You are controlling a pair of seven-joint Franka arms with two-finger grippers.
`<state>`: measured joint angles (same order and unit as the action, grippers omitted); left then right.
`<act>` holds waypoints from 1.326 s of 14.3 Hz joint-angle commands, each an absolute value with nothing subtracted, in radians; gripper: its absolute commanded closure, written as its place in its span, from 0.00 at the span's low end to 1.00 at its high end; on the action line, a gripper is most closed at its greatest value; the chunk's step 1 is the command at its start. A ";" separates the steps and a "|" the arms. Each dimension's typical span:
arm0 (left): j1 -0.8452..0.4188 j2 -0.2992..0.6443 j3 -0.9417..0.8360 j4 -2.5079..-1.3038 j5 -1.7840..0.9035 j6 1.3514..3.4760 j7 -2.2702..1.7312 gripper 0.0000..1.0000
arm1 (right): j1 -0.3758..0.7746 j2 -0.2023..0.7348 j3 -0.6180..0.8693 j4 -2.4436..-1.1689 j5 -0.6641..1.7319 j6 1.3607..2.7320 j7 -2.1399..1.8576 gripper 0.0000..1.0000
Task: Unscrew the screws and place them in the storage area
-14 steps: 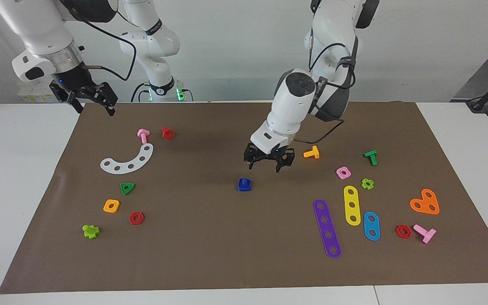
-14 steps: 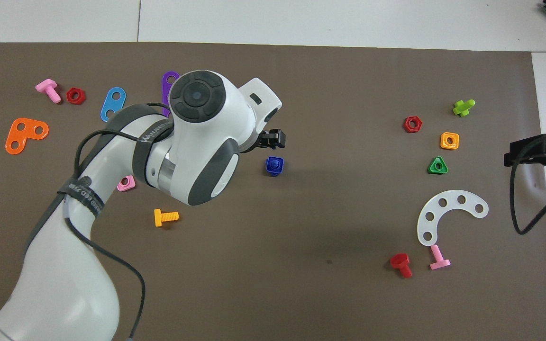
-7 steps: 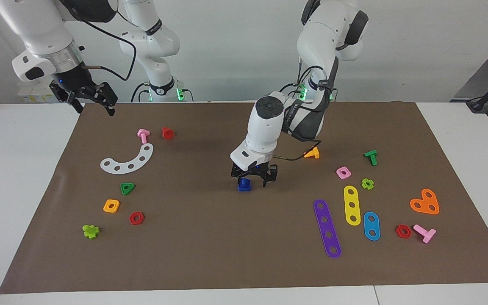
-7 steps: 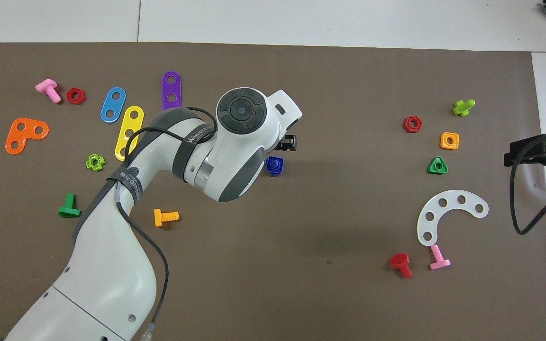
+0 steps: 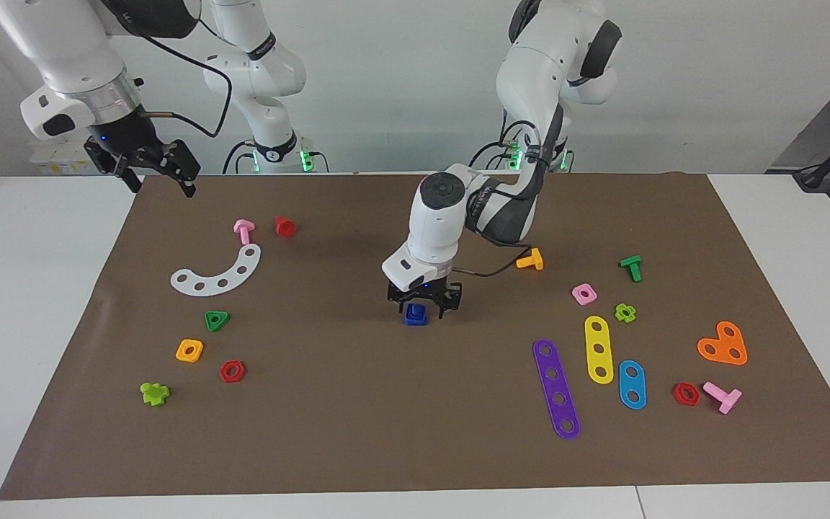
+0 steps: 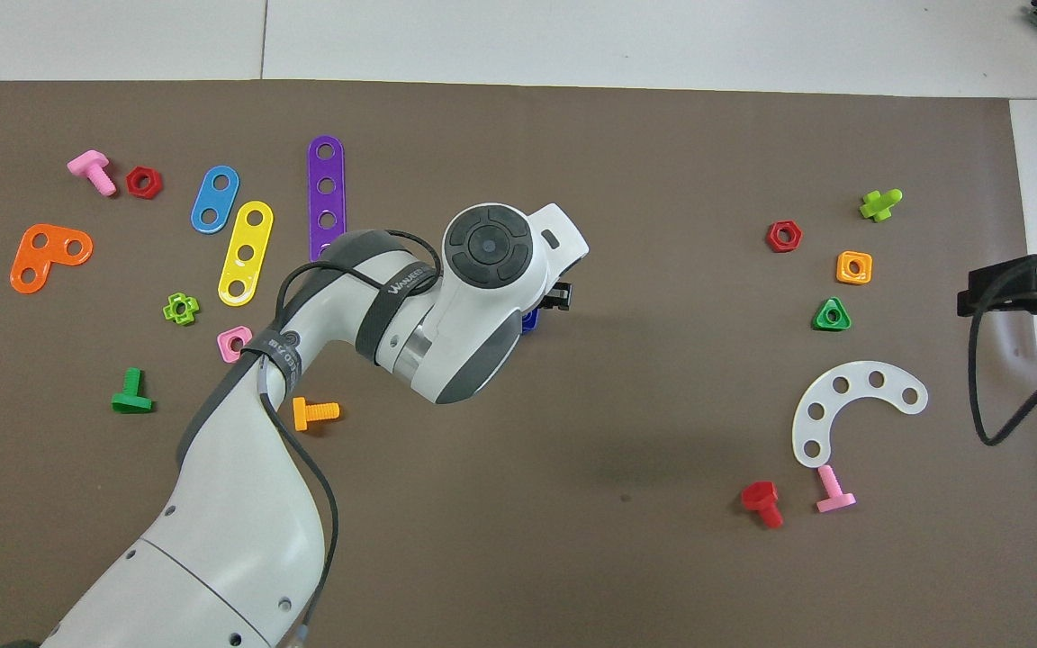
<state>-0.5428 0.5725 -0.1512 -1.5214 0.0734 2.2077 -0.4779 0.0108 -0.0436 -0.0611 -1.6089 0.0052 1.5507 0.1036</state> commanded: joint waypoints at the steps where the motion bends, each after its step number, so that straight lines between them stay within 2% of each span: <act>1: -0.561 0.594 -0.133 -1.528 0.113 2.235 -0.492 0.13 | 0.012 -0.069 -0.061 -1.635 0.003 1.548 0.110 0.00; 12: -0.572 0.604 -0.133 -1.545 0.118 2.238 -0.489 0.21 | 0.012 -0.069 -0.061 -1.635 0.003 1.548 0.110 0.00; 19: -0.574 0.604 -0.135 -1.542 0.118 2.224 -0.489 0.33 | 0.014 -0.069 -0.061 -1.635 0.003 1.548 0.110 0.00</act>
<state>-0.5571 0.6080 -0.1506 -1.5348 0.0905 2.2206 -0.4778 0.0108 -0.0437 -0.0611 -1.6089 0.0052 1.5507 0.1036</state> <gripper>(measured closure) 0.295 0.000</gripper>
